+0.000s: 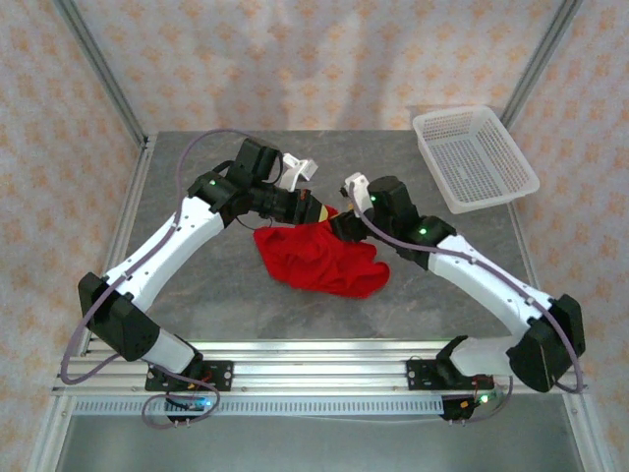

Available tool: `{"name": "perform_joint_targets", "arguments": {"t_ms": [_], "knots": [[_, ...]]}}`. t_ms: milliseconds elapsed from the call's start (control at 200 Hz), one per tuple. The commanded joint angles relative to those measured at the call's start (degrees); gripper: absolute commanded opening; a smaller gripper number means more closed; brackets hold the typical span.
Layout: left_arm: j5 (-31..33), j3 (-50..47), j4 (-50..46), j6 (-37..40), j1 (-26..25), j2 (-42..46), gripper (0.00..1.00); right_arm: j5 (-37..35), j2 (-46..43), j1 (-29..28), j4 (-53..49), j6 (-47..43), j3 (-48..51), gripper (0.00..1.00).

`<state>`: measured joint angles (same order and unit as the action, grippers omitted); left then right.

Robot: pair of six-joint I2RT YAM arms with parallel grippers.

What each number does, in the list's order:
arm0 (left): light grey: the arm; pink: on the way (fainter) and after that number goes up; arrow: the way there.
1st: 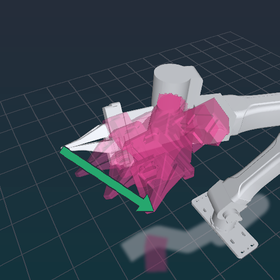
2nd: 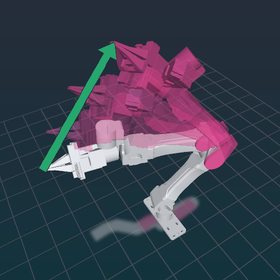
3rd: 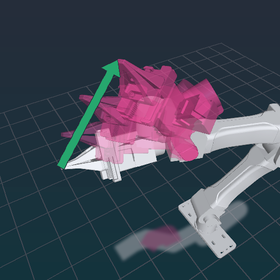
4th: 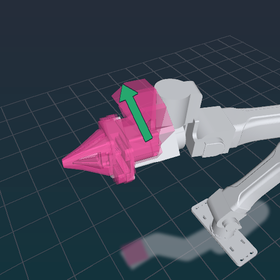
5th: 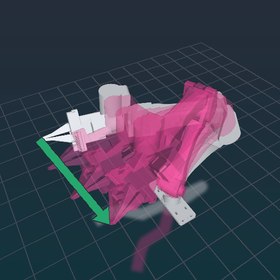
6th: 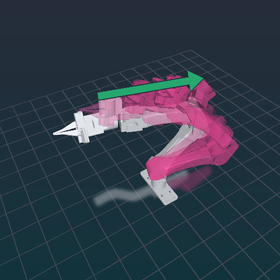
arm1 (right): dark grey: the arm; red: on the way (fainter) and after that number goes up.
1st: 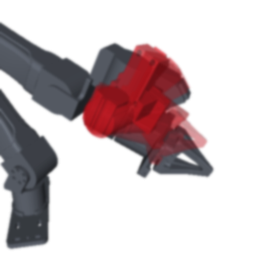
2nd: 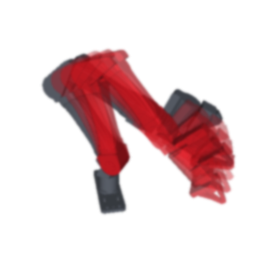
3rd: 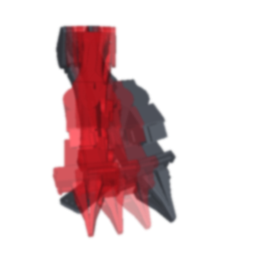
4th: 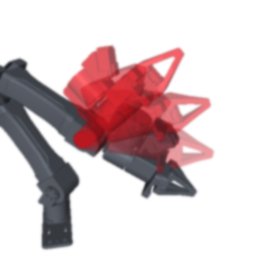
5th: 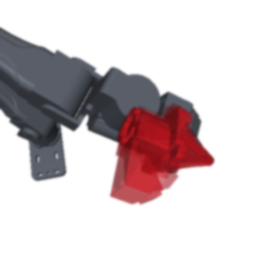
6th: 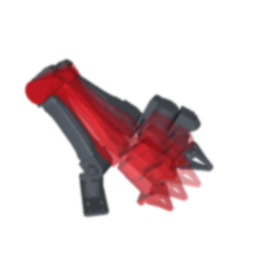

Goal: Fold the inside-out t-shirt

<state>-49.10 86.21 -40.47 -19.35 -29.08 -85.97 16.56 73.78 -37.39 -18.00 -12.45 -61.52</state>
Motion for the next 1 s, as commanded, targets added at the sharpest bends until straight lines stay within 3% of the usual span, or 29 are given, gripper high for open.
{"name": "perform_joint_targets", "arguments": {"t_ms": [0,75,125,240,475,686,726,836,901,996], "knots": [[-0.7,2.3,-0.3,1.8,0.3,1.6,0.0,2.3,-0.6,-0.8,3.8,-6.5,-0.8,0.6],[0.4,1.9,-0.4,1.8,0.7,2.3,0.0,3.3,-1.6,-0.8,4.2,-6.2,-0.5,0.57],[0.3,0.8,0.9,1.2,1.3,3.0,0.0,4.1,-2.4,-0.9,4.1,-6.0,0.3,0.49],[-0.7,-1.4,3.5,0.4,3.7,4.7,0.0,6.0,-5.1,-0.8,3.9,-3.3,1.7,0.0],[0.6,-3.3,0.1,5.0,9.1,5.6,0.0,18.3,-9.8,1.6,0.7,12.3,1.4,0.0],[2.4,-4.7,0.4,5.3,9.4,5.1,0.03,20.4,-9.1,1.6,3.1,21.9,1.2,0.0],[3.2,-4.7,-0.3,5.8,9.4,5.1,0.1,18.8,-8.3,1.6,2.8,23.6,0.6,0.0],[9.3,-4.6,-3.1,6.7,9.4,6.9,0.43,16.9,-5.2,1.6,0.4,28.7,-3.4,0.0],[15.2,-4.9,-3.9,6.7,9.4,9.6,0.5,17.8,-4.0,1.6,0.8,31.1,-4.3,0.0],[23.2,-5.5,-4.4,4.8,9.3,13.5,0.51,17.3,-3.9,1.6,1.0,32.9,-4.6,0.0]]}}
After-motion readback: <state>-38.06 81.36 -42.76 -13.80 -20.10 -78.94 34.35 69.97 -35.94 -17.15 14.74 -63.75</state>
